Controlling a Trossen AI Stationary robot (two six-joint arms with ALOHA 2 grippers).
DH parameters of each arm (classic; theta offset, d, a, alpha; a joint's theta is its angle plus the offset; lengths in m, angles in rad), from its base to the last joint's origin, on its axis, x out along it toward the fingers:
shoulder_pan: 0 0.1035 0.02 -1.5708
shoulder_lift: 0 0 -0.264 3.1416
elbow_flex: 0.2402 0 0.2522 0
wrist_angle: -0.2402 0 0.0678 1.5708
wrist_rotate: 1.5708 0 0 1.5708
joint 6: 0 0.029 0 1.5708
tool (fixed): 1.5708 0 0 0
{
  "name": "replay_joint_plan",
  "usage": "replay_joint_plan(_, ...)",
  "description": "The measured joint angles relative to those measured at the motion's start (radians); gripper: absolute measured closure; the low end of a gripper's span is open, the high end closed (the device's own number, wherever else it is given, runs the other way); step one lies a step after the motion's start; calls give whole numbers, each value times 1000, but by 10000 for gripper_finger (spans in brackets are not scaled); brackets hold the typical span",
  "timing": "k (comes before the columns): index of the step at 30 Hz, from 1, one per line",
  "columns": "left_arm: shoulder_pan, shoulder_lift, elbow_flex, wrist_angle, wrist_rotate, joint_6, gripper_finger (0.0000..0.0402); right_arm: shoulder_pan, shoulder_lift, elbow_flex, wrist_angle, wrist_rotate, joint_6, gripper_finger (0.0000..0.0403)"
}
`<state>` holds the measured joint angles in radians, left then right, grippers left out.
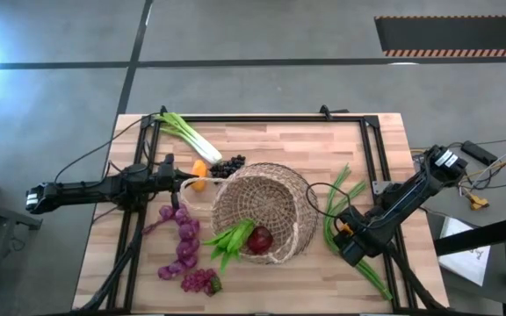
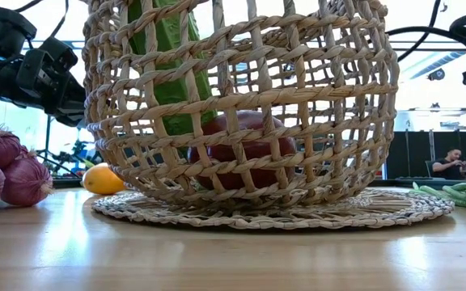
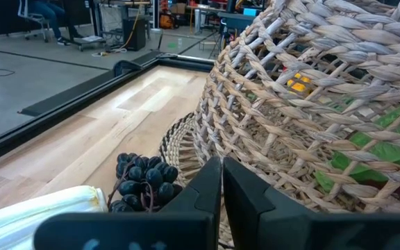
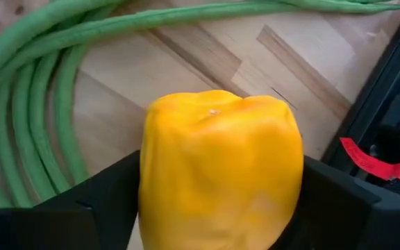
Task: Build produce basket
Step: Put the bell pepper into the basket
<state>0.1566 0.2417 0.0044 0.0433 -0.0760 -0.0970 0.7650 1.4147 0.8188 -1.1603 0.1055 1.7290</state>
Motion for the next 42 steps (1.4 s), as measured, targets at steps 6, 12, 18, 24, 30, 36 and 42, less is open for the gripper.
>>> replay_joint_plan(6,0,0,0,0,0,0,402,1,1,51,-6,22,-11,132)
replay_joint_plan(12,0,0,0,0,0,0,402,1,1,249,-166,179,-13,131)
replay_joint_plan(18,0,0,0,0,0,0,402,1,24,548,-312,495,-68,129)
replay_joint_plan(24,0,0,0,0,0,0,402,1,115,856,-294,877,-325,128)
replay_joint_plan(30,0,0,0,0,0,0,402,-38,260,1107,-155,1030,-676,126)
replay_joint_plan(36,0,0,0,0,0,0,402,-151,420,1307,-12,868,-986,123)
replay_joint_plan(42,0,0,0,0,0,0,402,-282,586,1474,-17,686,-1188,124)
